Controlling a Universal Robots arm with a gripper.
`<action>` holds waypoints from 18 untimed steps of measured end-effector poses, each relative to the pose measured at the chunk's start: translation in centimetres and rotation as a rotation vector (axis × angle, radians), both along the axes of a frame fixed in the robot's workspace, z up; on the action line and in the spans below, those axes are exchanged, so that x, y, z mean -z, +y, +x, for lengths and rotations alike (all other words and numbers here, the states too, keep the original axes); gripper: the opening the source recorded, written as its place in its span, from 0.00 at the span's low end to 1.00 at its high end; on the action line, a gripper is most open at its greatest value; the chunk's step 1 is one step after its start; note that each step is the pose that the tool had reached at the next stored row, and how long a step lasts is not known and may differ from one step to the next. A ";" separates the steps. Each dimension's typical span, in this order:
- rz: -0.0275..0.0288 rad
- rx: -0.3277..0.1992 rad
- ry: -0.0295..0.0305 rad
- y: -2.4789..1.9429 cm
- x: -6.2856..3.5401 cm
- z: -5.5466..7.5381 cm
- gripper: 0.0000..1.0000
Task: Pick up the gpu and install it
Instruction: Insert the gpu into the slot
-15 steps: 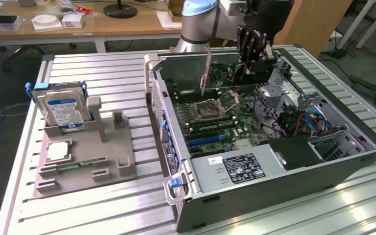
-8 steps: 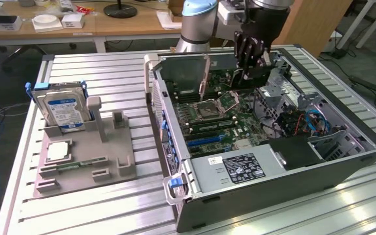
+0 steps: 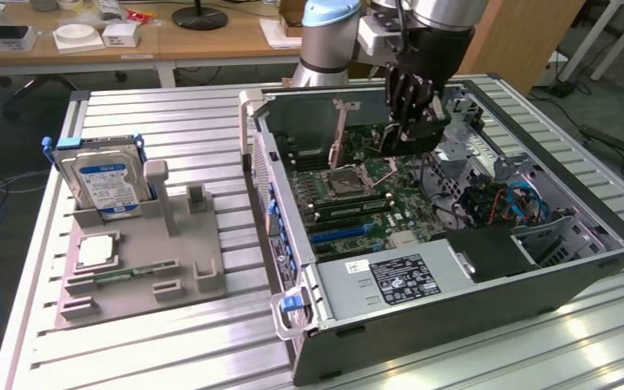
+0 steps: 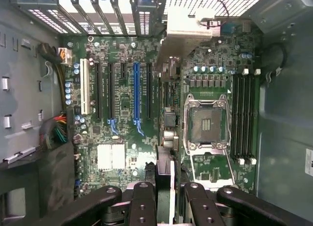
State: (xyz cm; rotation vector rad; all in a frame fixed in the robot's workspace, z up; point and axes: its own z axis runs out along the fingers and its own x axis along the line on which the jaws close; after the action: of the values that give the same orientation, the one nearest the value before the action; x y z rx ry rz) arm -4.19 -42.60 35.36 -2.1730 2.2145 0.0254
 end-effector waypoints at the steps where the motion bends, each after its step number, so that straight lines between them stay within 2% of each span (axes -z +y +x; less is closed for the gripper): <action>1: -0.0001 0.000 0.0001 0.00 0.18 0.0 0.27; 3: -0.0002 0.000 0.0002 0.00 0.53 0.0 0.27; 4: -0.0004 0.000 0.0075 0.00 0.60 0.0 0.27; 5: -0.0002 0.000 0.0111 0.01 0.76 0.0 0.27; 14: -0.0001 0.000 0.0104 0.03 2.32 -0.1 0.27; 18: -0.0004 0.001 0.0092 0.02 2.63 -1.5 0.27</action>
State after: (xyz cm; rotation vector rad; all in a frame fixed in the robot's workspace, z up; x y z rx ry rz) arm -5.71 -42.57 32.73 -2.1763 2.2207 0.0349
